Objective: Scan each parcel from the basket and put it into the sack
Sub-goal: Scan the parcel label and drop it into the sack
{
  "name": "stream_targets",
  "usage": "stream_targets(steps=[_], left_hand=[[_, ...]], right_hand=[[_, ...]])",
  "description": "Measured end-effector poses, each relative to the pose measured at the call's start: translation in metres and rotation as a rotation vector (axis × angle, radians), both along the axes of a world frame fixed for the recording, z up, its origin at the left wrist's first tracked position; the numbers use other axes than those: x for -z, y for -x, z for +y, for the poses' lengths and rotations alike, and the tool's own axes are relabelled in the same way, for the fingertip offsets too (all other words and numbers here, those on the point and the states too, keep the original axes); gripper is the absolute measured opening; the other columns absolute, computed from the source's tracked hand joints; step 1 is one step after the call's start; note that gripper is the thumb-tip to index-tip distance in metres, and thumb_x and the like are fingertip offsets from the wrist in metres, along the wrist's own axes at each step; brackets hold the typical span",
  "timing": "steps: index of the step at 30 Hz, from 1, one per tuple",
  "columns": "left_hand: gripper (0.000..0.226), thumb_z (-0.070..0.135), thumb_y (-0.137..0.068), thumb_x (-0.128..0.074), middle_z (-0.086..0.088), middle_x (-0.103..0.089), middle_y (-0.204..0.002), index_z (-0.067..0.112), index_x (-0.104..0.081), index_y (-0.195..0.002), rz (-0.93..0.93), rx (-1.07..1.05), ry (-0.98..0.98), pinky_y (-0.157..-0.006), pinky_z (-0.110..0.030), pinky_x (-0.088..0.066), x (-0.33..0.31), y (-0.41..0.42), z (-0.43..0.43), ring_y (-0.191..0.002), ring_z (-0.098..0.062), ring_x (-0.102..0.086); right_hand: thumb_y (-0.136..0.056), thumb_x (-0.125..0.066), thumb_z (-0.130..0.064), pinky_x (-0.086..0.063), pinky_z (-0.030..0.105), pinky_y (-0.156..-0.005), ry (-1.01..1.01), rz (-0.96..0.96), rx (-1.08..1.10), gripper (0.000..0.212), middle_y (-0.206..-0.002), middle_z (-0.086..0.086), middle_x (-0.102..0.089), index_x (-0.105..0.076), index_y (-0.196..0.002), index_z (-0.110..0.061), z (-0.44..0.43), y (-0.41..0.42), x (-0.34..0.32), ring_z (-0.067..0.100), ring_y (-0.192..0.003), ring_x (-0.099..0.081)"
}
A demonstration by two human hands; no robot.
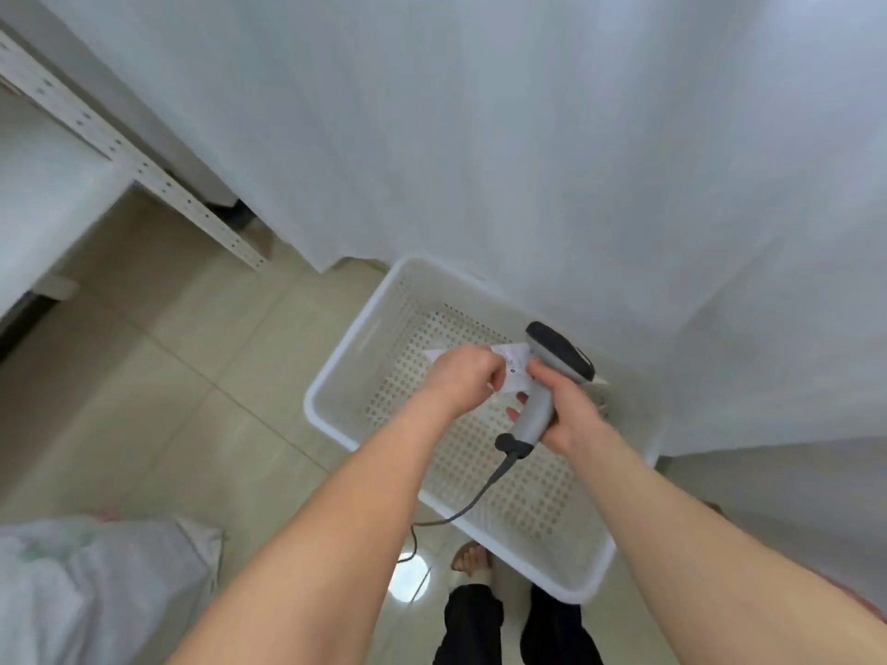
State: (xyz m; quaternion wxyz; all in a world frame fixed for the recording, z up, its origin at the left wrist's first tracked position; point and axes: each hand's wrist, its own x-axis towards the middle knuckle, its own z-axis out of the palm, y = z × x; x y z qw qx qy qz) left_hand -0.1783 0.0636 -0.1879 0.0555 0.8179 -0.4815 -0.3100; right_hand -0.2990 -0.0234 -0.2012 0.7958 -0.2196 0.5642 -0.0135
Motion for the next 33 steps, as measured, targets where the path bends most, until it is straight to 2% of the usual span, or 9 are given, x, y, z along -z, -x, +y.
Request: stream_targets(steps=[5,7,10,12,15,19,25,29,33], left_hand=[[0.023,0.033,-0.075,-0.076,0.006,-0.063,-0.087,0.019,-0.062,-0.087,0.212,-0.271,-0.054,-0.078,-0.034,-0.047,-0.126,-0.037,0.024,-0.088,-0.019,-0.060],[0.031,0.039,-0.080,-0.071,-0.001,-0.064,-0.101,0.017,-0.063,-0.100,0.077,-0.447,0.064,-0.084,-0.036,-0.047,-0.171,-0.055,0.031,-0.100,-0.022,-0.060],[0.063,0.040,-0.079,-0.071,-0.008,-0.048,-0.134,0.018,-0.046,-0.134,-0.088,-0.678,0.089,-0.102,-0.037,-0.040,-0.230,-0.072,0.039,-0.126,-0.026,-0.045],[0.083,0.044,-0.078,-0.074,-0.007,-0.041,-0.145,0.014,-0.034,-0.145,0.102,-0.796,0.042,-0.104,-0.036,-0.038,-0.262,-0.074,0.047,-0.133,-0.027,-0.040],[0.071,0.048,-0.077,-0.074,-0.003,-0.062,-0.123,0.010,-0.053,-0.133,0.381,-0.872,-0.008,-0.078,-0.030,-0.048,-0.304,-0.061,0.057,-0.106,-0.021,-0.061],[0.034,0.022,-0.079,-0.078,-0.001,-0.071,-0.086,0.007,-0.068,-0.107,0.466,-0.926,0.218,-0.062,-0.021,-0.055,-0.351,-0.037,0.068,-0.072,-0.013,-0.067],[0.049,-0.011,-0.079,-0.064,-0.010,-0.065,-0.105,0.012,-0.059,-0.122,0.546,-1.064,0.450,-0.073,-0.032,-0.053,-0.396,-0.024,0.078,-0.087,-0.024,-0.063],[0.064,-0.010,-0.078,-0.069,-0.021,-0.060,-0.119,0.000,-0.043,-0.136,0.680,-1.415,0.834,-0.069,-0.034,-0.054,-0.409,-0.018,0.086,-0.082,-0.023,-0.062],[0.024,-0.006,-0.082,-0.068,-0.013,-0.070,-0.083,-0.001,-0.061,-0.104,0.911,-1.486,0.813,-0.055,-0.035,-0.056,-0.415,-0.015,0.095,-0.069,-0.023,-0.069]], right_hand=[[-0.089,-0.065,-0.008,-0.052,0.042,-0.092,0.153,-0.175,-0.040,0.013,-0.101,0.004,-0.069,-0.064,-0.100,-0.015,0.010,-0.036,-0.120,0.024,-0.101,-0.064],[-0.088,-0.067,-0.007,-0.053,0.038,-0.086,0.236,-0.238,-0.112,0.013,-0.096,0.003,-0.070,-0.066,-0.097,-0.016,0.012,-0.046,-0.162,0.023,-0.096,-0.065],[-0.086,-0.068,-0.003,-0.052,0.032,-0.073,0.324,-0.319,-0.195,0.013,-0.086,0.000,-0.069,-0.067,-0.090,-0.016,0.011,-0.050,-0.216,0.017,-0.081,-0.065],[-0.084,-0.069,-0.001,-0.051,0.035,-0.074,0.351,-0.379,-0.217,0.015,-0.084,0.001,-0.069,-0.067,-0.087,-0.015,0.008,-0.047,-0.247,0.018,-0.078,-0.065],[-0.083,-0.068,0.001,-0.053,0.037,-0.074,0.386,-0.462,-0.243,0.017,-0.083,0.002,-0.071,-0.068,-0.090,-0.015,0.003,-0.039,-0.289,0.019,-0.077,-0.068],[-0.083,-0.069,-0.002,-0.055,0.040,-0.076,0.395,-0.547,-0.262,0.019,-0.086,0.003,-0.073,-0.068,-0.097,-0.016,0.002,-0.028,-0.338,0.023,-0.081,-0.069],[-0.086,-0.063,0.006,-0.051,0.026,-0.047,0.380,-0.607,-0.226,0.016,-0.068,0.001,-0.071,-0.064,-0.082,-0.010,0.007,-0.026,-0.381,0.019,-0.064,-0.067],[-0.085,-0.065,0.004,-0.052,0.033,-0.061,0.367,-0.578,-0.168,0.017,-0.070,0.001,-0.070,-0.064,-0.081,-0.013,0.018,-0.026,-0.393,0.021,-0.071,-0.065],[-0.083,-0.067,0.006,-0.054,0.044,-0.079,0.341,-0.541,-0.097,0.018,-0.079,0.006,-0.070,-0.064,-0.080,-0.012,0.038,-0.034,-0.405,0.024,-0.077,-0.066]])
